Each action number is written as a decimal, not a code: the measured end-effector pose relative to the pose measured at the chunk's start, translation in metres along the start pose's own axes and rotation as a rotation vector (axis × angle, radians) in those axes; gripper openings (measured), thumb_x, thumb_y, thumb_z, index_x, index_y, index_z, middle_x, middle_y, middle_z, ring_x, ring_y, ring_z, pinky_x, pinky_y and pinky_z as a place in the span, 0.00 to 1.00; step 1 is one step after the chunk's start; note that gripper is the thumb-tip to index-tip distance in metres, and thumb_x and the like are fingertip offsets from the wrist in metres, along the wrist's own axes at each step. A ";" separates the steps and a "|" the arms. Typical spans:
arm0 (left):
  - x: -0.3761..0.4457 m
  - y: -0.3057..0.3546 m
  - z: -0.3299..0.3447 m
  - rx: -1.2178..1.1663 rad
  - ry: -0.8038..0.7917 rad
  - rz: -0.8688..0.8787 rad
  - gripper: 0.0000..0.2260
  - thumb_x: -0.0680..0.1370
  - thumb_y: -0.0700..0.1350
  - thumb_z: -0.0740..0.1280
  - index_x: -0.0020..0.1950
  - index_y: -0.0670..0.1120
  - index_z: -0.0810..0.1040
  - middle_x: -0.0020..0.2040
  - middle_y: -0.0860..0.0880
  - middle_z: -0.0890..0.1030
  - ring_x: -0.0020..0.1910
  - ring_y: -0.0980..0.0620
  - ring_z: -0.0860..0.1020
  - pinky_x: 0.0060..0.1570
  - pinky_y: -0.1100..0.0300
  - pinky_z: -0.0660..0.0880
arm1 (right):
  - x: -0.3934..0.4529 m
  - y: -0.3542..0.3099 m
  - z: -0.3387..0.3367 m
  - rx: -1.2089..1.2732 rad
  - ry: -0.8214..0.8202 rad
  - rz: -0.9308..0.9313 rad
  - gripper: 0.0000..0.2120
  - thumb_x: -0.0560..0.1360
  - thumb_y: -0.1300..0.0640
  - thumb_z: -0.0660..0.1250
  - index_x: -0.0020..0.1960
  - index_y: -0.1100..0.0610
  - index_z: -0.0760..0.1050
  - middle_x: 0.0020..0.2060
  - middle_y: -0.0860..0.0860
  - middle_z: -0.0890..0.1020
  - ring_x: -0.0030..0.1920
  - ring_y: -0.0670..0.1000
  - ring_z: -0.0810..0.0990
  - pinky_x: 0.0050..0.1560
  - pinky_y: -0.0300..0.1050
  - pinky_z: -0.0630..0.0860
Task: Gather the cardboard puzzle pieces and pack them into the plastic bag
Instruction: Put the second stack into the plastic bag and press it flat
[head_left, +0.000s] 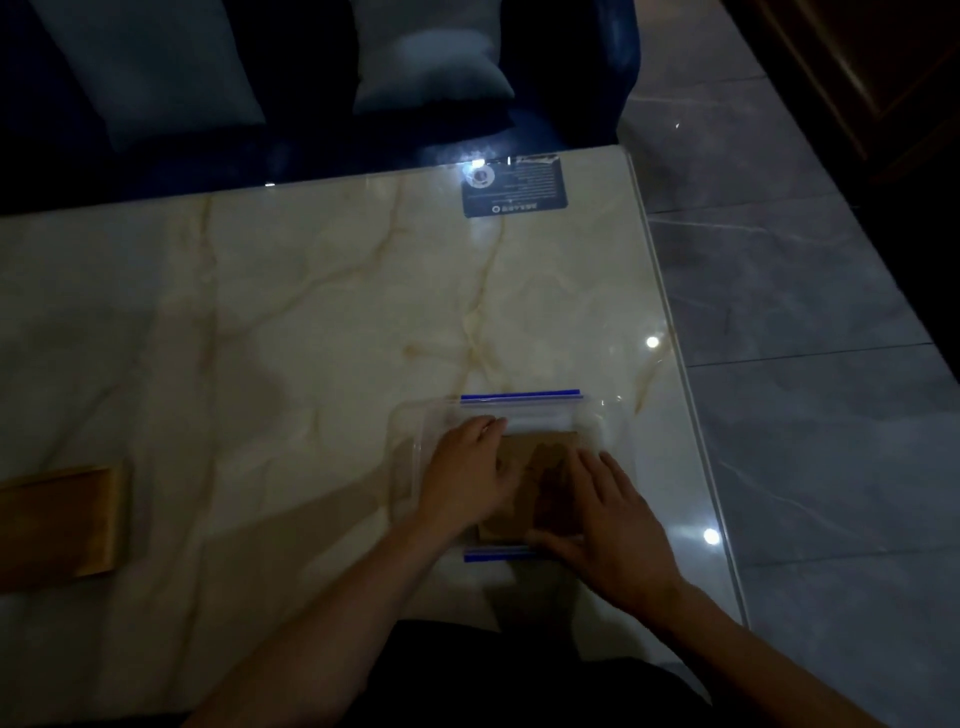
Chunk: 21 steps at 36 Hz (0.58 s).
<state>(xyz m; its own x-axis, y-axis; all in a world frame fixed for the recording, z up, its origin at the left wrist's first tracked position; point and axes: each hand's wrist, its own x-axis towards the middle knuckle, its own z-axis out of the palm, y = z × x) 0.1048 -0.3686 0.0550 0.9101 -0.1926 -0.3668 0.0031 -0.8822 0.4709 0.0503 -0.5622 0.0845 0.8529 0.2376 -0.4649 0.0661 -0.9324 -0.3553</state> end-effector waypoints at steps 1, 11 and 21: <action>0.005 -0.001 -0.002 0.055 -0.060 0.043 0.29 0.78 0.57 0.59 0.76 0.47 0.61 0.75 0.46 0.64 0.73 0.47 0.64 0.72 0.51 0.62 | -0.003 0.003 0.002 -0.064 -0.036 -0.033 0.54 0.67 0.21 0.49 0.81 0.52 0.41 0.80 0.50 0.46 0.80 0.55 0.45 0.77 0.52 0.50; 0.032 0.007 0.004 0.272 -0.352 0.098 0.34 0.75 0.59 0.61 0.76 0.47 0.56 0.74 0.41 0.61 0.70 0.39 0.64 0.65 0.45 0.67 | -0.004 0.006 0.022 -0.227 0.071 -0.110 0.48 0.71 0.24 0.52 0.77 0.59 0.62 0.75 0.58 0.65 0.75 0.61 0.63 0.71 0.63 0.65; 0.033 0.003 0.006 0.260 -0.323 0.085 0.32 0.74 0.59 0.62 0.75 0.50 0.59 0.72 0.43 0.63 0.69 0.41 0.64 0.63 0.46 0.67 | 0.001 0.006 0.025 -0.304 0.037 -0.048 0.48 0.70 0.24 0.51 0.72 0.61 0.71 0.71 0.58 0.72 0.71 0.58 0.71 0.67 0.61 0.70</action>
<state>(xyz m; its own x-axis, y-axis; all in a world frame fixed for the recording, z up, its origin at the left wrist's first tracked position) 0.1325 -0.3795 0.0396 0.7262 -0.3574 -0.5873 -0.2087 -0.9285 0.3071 0.0382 -0.5608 0.0614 0.8631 0.2782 -0.4215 0.2538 -0.9605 -0.1143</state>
